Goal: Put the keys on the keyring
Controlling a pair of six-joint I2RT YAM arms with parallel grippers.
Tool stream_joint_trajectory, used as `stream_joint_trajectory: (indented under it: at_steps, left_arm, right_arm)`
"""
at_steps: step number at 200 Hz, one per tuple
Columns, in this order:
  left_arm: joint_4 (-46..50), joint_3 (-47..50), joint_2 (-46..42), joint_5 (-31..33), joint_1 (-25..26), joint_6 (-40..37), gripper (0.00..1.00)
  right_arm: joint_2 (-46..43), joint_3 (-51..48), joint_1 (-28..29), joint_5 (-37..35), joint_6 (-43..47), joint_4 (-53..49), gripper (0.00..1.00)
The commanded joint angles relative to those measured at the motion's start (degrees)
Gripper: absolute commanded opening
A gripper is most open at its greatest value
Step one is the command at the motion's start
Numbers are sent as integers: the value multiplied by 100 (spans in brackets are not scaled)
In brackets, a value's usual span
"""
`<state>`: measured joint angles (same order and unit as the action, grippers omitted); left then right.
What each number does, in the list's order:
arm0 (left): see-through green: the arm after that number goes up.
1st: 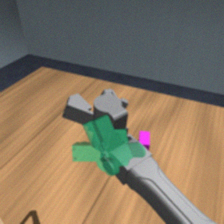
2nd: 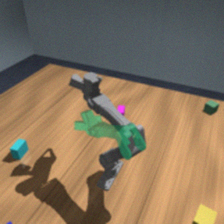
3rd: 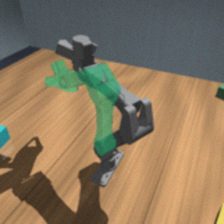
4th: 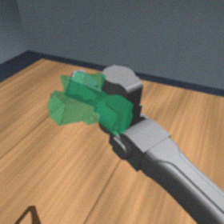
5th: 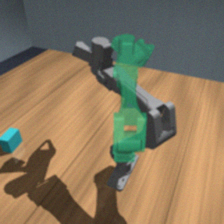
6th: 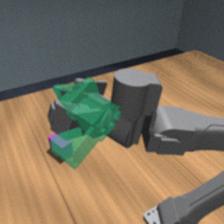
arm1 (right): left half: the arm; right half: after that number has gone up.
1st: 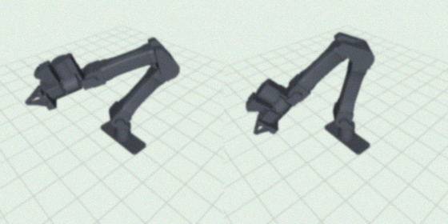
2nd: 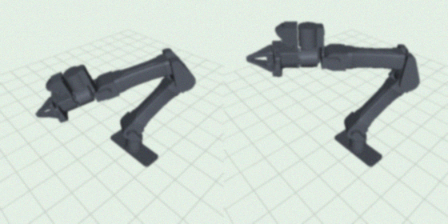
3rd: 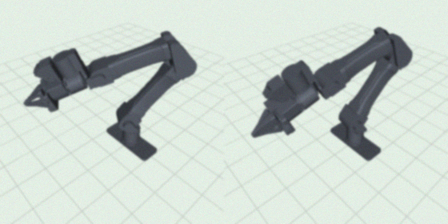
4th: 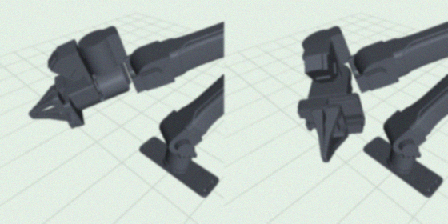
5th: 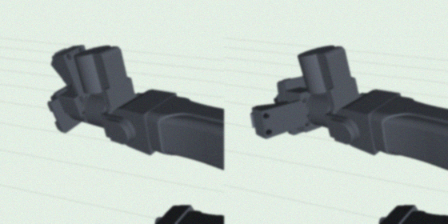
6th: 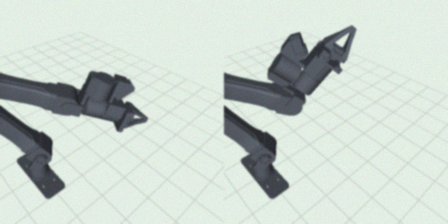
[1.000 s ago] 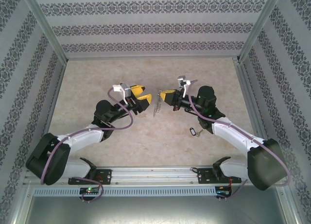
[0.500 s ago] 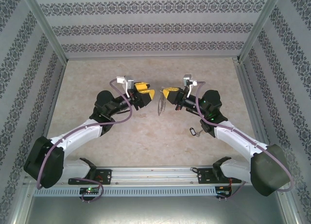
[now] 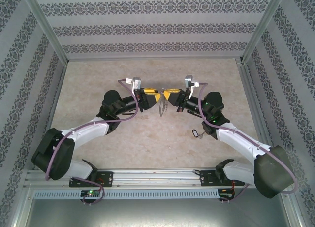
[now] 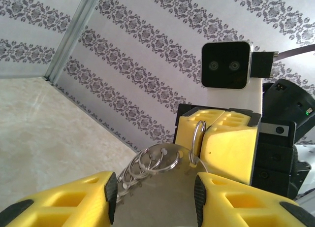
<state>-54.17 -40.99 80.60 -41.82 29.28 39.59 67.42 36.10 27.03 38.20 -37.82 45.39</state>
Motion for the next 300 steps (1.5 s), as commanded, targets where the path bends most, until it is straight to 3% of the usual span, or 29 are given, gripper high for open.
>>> stream_joint_trajectory:
  at_steps: [1, 41, 114, 209, 224, 234, 240, 265, 300]
  left_arm:
    - [-762, -190, 92, -152, 52, 377, 47]
    - [-1217, -133, 226, -123, 54, 630, 46]
    - [-1313, -229, 376, -236, 139, 719, 35]
    - [-1578, -190, 459, -188, 174, 699, 13]
    - [-1596, -170, 456, -147, 167, 700, 14]
    - [-1592, -174, 455, -141, 166, 691, 26]
    - [-1577, -164, 448, -125, 166, 684, 29]
    - [-1537, -173, 430, -91, 166, 646, 28]
    - [-1524, -182, 467, -151, 170, 629, 17]
  right_arm:
    - [62, 178, 66, 20, -67, 349, 0]
    - [121, 175, 75, 20, -59, 348, 0]
    - [140, 145, 75, 15, -38, 335, 0]
    - [79, 64, 49, -23, 43, 205, 0]
    - [70, 55, 40, -6, 47, 182, 0]
    - [61, 47, 40, 11, 43, 181, 0]
    - [57, 42, 40, 20, 47, 181, 0]
    - [40, 20, 31, 16, 49, 155, 0]
    - [8, -6, 14, -7, 71, 137, 0]
